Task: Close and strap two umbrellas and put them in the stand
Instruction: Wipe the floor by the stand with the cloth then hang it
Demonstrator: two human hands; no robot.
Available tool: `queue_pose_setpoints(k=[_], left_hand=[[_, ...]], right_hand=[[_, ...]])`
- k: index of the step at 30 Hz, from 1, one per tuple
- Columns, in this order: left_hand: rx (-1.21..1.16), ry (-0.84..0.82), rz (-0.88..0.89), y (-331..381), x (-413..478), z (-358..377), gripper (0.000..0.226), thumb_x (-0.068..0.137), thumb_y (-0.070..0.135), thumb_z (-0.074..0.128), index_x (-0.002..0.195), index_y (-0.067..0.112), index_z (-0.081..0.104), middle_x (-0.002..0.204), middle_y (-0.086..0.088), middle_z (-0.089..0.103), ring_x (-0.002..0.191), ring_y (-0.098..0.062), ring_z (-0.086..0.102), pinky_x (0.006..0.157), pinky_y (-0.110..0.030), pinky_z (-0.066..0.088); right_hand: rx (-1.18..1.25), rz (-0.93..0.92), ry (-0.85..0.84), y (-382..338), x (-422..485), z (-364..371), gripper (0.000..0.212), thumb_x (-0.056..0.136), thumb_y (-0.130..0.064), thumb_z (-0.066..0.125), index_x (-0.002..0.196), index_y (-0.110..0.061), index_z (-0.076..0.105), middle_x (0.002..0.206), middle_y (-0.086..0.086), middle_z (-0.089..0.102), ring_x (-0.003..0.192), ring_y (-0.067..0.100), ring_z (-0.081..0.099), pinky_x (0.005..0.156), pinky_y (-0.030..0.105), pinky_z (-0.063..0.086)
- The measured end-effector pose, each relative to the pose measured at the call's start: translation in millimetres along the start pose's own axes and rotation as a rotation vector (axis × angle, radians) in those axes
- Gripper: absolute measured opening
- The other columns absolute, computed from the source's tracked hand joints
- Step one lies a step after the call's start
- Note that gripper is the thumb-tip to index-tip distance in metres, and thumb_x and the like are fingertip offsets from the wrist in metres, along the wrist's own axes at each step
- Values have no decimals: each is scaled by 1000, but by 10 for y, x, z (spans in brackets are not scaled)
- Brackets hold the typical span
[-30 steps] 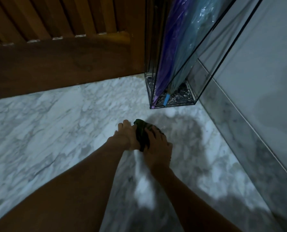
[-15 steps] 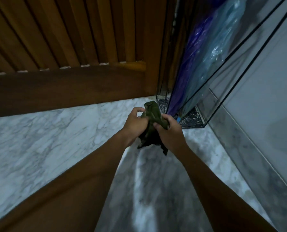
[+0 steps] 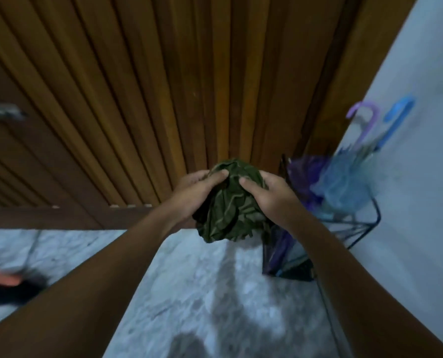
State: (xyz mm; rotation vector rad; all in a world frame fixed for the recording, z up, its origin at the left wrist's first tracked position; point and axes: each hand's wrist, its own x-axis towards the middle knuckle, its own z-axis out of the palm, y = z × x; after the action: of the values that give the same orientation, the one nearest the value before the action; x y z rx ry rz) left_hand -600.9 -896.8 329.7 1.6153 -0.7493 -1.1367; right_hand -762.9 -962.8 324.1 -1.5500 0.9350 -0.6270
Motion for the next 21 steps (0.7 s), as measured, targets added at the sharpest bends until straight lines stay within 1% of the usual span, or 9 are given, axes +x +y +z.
queue_pose_setpoints(k=[2,5,7,9,11,13,15,17,21], left_hand=[[56,9,64,776,-411,-262,27,78,41,76,92,19,76,93,-6,77,91,-25,73,83,-36,56],[59,62,93,1888,-1046,-699,11,87,28,70,87,19,75,85,-8,77,78,-22,73,69,-29,54],[91,87,115,2566,-1492,-1000,12,90,26,67,92,18,75,85,-7,77,77,-20,74,66,-27,53],[123,113,138,3157,-1909,-1312,16,91,26,66,99,15,74,88,-7,78,80,-21,75,66,-27,55],[154,156,182,3696,-2309,-1630,17,91,27,65,101,14,73,88,-7,78,82,-22,75,63,-26,56],[189,213,237,4136,-2659,-1952,17,91,28,66,99,15,73,86,-7,78,80,-23,75,59,-25,56],[220,263,314,4501,-2964,-2270,18,89,28,68,99,14,73,86,-7,78,78,-22,75,59,-26,57],[240,318,395,4786,-3205,-2588,18,87,25,70,98,12,73,86,-7,77,78,-21,75,61,-26,58],[261,421,509,5173,-3526,-3205,18,84,23,74,97,11,73,87,-7,77,79,-21,75,68,-31,61]], right_hand=[[-11,18,-64,-912,-73,-65,13,97,-23,60,103,-20,72,104,4,76,100,22,71,97,49,54],[-82,-11,-201,-2295,-300,-94,12,98,-26,58,99,-25,70,93,-3,77,85,12,74,81,33,60],[-101,-59,-282,-3112,-452,-37,11,96,-32,61,97,-24,69,88,-6,77,80,7,74,75,28,61],[-148,-120,-319,-3848,-570,94,22,91,-43,66,96,-23,70,90,-5,77,83,10,74,80,34,61],[-209,-183,-349,-4524,-657,260,31,89,-49,66,102,-20,70,96,-3,77,89,12,74,85,39,60],[-289,-273,-363,-5114,-721,424,35,90,-48,65,107,-18,68,101,-2,76,91,10,73,82,34,61],[-344,-379,-351,-5619,-787,597,25,91,-42,66,98,-18,68,92,-4,76,80,6,73,71,28,61],[-360,-472,-322,-6023,-843,803,19,91,-38,69,92,-19,68,85,-3,76,74,5,72,68,30,61],[-341,-641,-269,-6602,-880,1327,15,88,-37,72,91,-23,67,84,-7,74,73,1,70,67,27,59]])
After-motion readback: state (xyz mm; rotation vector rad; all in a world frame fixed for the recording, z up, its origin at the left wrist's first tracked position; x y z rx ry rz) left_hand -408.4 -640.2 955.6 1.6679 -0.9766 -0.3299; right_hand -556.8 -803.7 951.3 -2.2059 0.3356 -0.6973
